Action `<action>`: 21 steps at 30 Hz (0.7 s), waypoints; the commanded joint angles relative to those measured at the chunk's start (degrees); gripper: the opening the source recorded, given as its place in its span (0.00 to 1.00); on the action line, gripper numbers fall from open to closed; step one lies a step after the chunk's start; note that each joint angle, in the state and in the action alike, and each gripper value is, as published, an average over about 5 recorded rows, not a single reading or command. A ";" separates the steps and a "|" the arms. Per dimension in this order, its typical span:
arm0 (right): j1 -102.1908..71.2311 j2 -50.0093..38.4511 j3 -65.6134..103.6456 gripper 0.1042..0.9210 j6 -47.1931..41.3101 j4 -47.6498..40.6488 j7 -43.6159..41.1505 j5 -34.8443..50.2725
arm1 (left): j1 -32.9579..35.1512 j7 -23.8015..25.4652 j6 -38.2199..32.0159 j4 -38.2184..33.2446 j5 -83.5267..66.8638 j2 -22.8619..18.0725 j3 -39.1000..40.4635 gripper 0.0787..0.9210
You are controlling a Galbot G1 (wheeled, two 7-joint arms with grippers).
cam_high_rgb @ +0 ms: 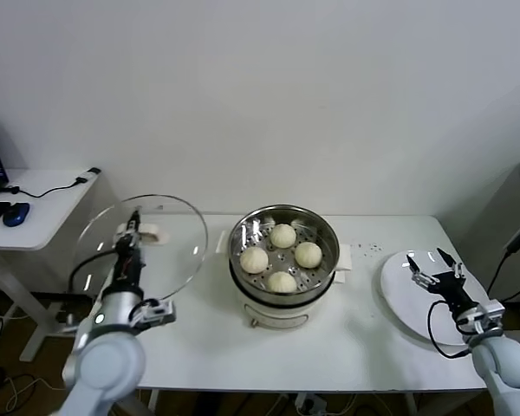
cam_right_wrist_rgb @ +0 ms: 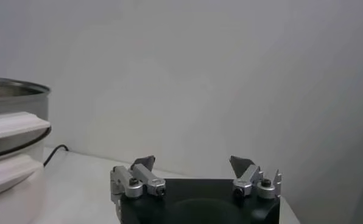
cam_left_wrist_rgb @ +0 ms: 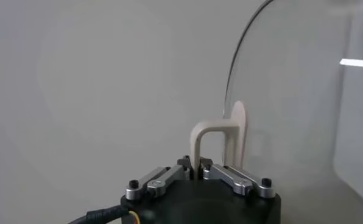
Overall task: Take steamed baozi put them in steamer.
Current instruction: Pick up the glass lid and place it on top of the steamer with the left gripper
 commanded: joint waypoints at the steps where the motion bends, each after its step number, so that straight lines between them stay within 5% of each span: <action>1: 1.15 0.13 -0.26 0.88 0.16 -1.24 0.05 -0.39 | -21.30 18.52 10.08 3.27 14.45 -8.56 23.28 0.08; 11: 0.87 0.53 0.55 0.88 0.80 -2.21 -0.12 -0.92 | -21.24 9.62 11.11 16.71 16.96 -23.06 29.73 0.08; 21: 0.43 0.81 1.07 0.88 1.33 -2.60 -0.36 -1.22 | -20.43 2.46 11.11 25.97 16.66 -28.80 30.80 0.08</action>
